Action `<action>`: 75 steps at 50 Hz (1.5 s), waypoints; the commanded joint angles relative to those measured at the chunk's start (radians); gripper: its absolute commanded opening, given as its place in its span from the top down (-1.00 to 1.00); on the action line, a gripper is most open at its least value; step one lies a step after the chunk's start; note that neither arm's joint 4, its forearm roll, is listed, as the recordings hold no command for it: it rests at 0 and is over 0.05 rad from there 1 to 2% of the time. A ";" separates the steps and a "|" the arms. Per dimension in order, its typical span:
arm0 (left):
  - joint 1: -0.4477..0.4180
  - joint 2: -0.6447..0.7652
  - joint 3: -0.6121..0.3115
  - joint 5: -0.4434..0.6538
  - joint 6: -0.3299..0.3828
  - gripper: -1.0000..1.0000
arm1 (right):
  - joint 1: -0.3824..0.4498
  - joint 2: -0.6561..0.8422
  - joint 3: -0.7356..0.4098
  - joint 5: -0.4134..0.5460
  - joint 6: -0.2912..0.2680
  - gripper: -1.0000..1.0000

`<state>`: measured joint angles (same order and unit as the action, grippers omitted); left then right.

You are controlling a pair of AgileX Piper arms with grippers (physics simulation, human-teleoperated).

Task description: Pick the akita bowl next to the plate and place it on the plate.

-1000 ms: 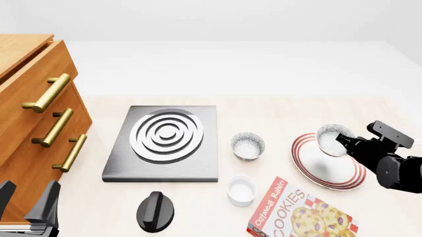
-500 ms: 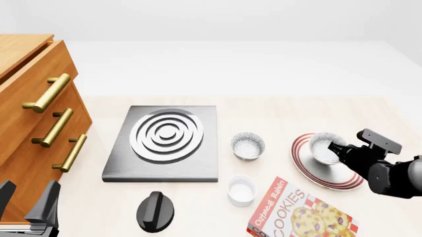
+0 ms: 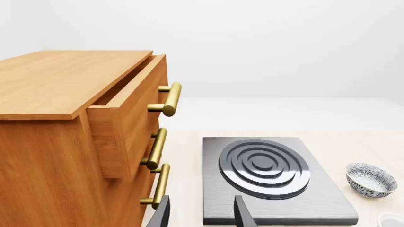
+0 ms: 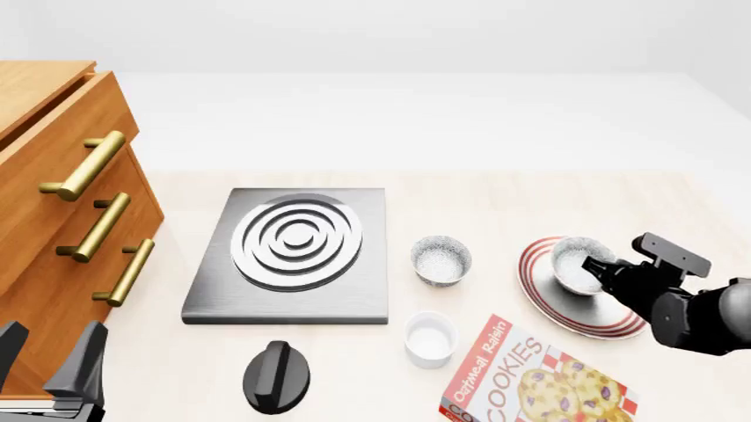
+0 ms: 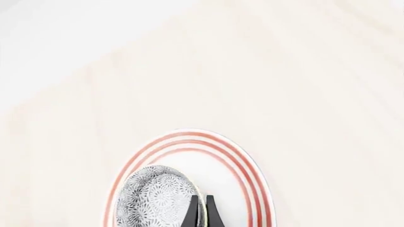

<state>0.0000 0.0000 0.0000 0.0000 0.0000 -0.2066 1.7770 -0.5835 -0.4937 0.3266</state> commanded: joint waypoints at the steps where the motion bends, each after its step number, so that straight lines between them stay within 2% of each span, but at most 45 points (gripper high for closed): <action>1: 0.000 0.000 0.000 0.000 0.000 -1.00 | 0.001 0.021 0.000 -0.001 -0.002 1.00; 4: 0.000 0.000 0.000 0.000 0.000 -1.00 | 0.004 0.015 0.001 0.001 -0.002 1.00; 5: 0.000 0.000 0.000 0.000 0.000 -1.00 | 0.004 0.014 0.001 0.001 -0.002 -1.00; 23: 0.000 0.000 0.000 0.000 0.000 -1.00 | 0.011 -0.014 0.004 0.018 0.011 -1.00; 38: 0.000 0.000 0.000 0.000 0.000 -1.00 | -0.014 -0.154 -0.016 0.120 0.083 -1.00; 47: 0.000 0.000 0.000 0.000 0.000 -1.00 | -0.008 -0.238 0.010 0.134 0.095 -1.00; 50: 0.000 0.000 0.000 0.000 0.000 -1.00 | -0.006 -0.353 0.057 0.132 0.076 -1.00; 60: 0.000 0.000 0.000 0.000 0.000 -1.00 | 0.016 -0.573 0.114 0.186 0.068 -1.00; 67: 0.000 0.000 0.000 0.000 0.000 -1.00 | -0.023 -0.810 0.174 0.203 0.019 -1.00; 75: 0.000 0.000 0.000 0.000 0.000 -1.00 | -0.048 -0.982 0.204 0.247 0.000 -1.00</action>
<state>0.0000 0.0000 0.0000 0.0000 0.0000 -0.2298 1.0262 -0.4308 -0.2899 0.3569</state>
